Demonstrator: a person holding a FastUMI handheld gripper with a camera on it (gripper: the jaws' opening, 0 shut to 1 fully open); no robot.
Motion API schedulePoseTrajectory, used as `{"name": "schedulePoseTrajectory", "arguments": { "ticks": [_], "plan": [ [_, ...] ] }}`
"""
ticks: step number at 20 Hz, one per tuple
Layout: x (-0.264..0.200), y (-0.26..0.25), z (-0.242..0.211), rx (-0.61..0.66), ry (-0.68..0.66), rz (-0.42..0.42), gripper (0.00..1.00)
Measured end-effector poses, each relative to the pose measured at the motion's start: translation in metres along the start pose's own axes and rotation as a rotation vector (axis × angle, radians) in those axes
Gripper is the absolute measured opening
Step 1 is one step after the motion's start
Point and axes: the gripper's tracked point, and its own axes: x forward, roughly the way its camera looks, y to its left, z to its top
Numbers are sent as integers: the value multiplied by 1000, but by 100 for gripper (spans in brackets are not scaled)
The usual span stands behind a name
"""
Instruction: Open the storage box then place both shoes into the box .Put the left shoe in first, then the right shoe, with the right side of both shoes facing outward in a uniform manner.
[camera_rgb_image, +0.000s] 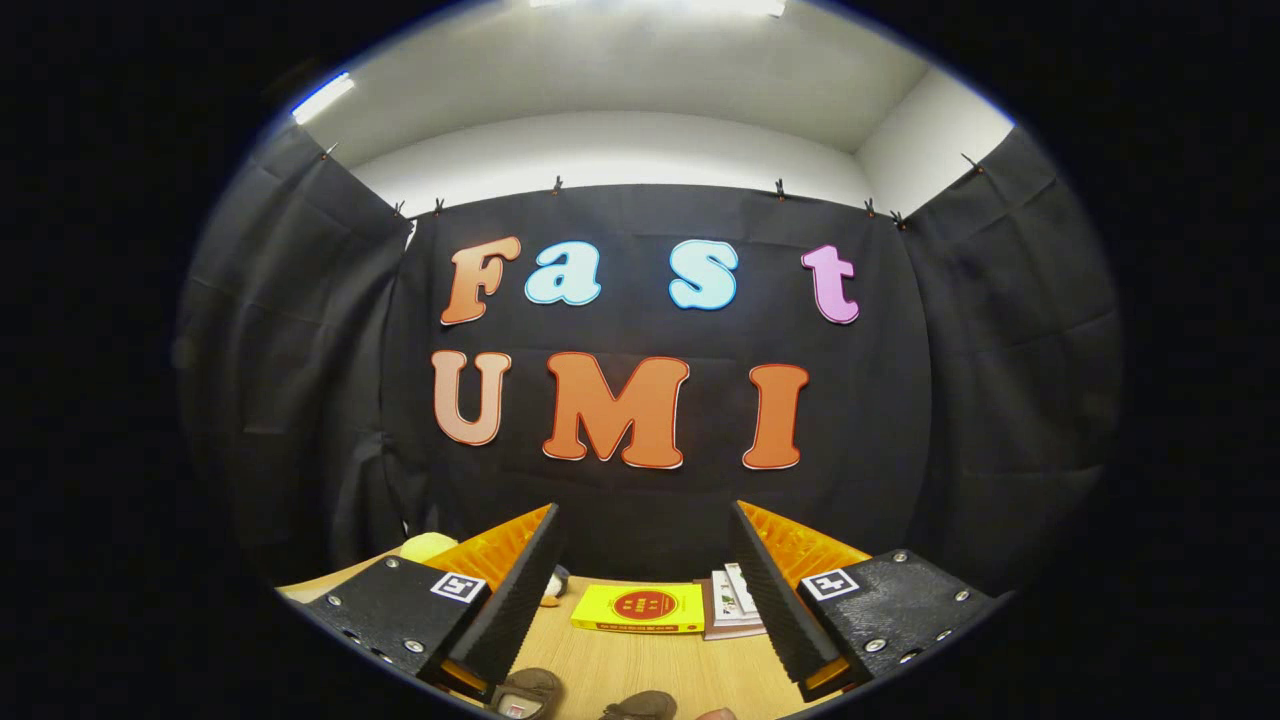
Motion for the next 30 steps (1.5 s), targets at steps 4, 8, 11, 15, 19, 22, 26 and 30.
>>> {"name": "schedulePoseTrajectory", "arguments": {
  "ticks": [4,8,11,15,19,22,26,30],
  "plan": [
    [3,-7,-8,9,-9,-11,99],
    [3,2,-53,41,81,3,99],
    [8,23,-71,116,122,57,99],
    [11,46,-88,143,156,125,99],
    [5,86,-121,176,245,221,99],
    [-5,114,-153,214,359,292,98],
    [-19,153,-193,278,500,390,98],
    [-30,187,-224,358,640,470,97]
  ]
}}
